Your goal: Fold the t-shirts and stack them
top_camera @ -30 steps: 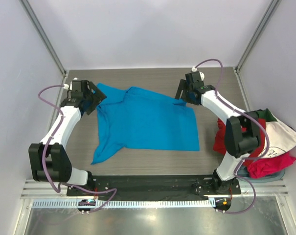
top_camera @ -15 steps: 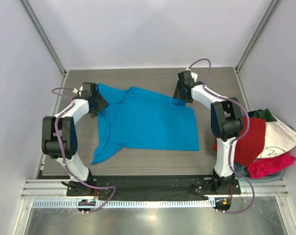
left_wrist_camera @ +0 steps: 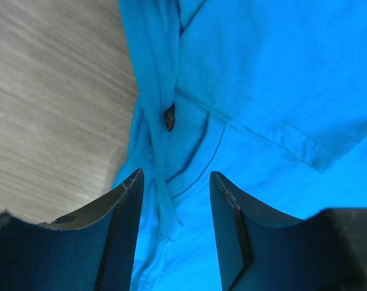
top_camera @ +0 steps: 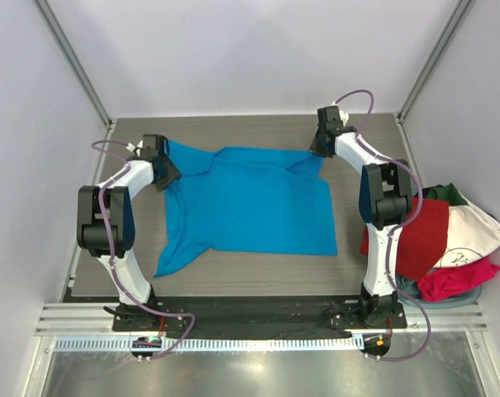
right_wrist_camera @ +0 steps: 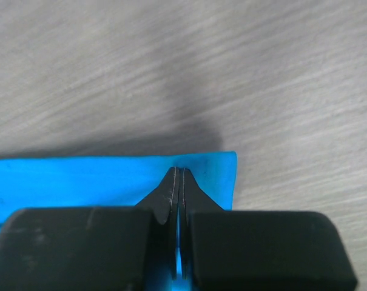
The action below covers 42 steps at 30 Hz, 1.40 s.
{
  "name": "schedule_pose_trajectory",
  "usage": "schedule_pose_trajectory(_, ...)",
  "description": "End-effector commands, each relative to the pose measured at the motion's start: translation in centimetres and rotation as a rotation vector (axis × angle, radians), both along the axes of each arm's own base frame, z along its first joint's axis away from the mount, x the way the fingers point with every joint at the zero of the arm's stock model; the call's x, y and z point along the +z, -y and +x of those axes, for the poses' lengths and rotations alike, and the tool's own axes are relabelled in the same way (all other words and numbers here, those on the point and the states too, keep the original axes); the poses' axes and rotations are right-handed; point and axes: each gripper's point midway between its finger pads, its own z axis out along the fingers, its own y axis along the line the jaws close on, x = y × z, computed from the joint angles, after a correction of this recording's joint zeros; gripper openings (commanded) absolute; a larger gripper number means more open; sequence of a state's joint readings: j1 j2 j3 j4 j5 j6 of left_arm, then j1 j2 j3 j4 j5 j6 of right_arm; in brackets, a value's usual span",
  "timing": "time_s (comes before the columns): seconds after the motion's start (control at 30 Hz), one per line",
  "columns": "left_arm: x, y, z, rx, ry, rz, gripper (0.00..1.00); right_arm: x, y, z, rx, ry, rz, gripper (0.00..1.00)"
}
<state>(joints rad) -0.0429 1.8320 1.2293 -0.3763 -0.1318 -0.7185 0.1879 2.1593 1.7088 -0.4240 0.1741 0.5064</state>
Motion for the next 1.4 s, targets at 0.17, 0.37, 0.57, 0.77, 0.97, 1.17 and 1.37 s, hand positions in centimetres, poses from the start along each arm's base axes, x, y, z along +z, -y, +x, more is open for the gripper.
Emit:
schedule_pose_trajectory(0.17,-0.3,-0.2,1.7,-0.024,0.0,0.023,0.4,3.2,0.5,3.2,0.009,0.083,0.073,0.01)
schedule_pose_trajectory(0.37,-2.1,1.3,2.0,-0.091,-0.046,-0.039,0.08,3.7,1.3,4.5,-0.005,0.086,0.078,0.01)
schedule_pose_trajectory(0.57,-0.2,-0.3,1.7,-0.019,0.006,-0.006,0.0,4.0,4.5,6.5,-0.087,0.084,0.09,0.01)
schedule_pose_trajectory(0.77,1.9,-2.8,2.8,0.086,0.124,-0.141,0.0,3.7,8.9,8.9,-0.17,0.111,0.146,0.01)
schedule_pose_trajectory(0.97,2.8,-4.1,5.4,0.112,0.163,-0.244,0.0,5.0,10.1,11.8,-0.182,0.185,0.177,0.01)
schedule_pose_trajectory(1.17,1.5,-5.9,7.9,0.141,0.155,-0.302,0.05,6.1,9.1,13.7,-0.109,0.243,0.293,0.29)
schedule_pose_trajectory(1.37,4.9,-8.1,6.0,0.209,0.248,-0.169,0.65,9.4,5.3,10.9,0.008,0.275,0.28,0.49)
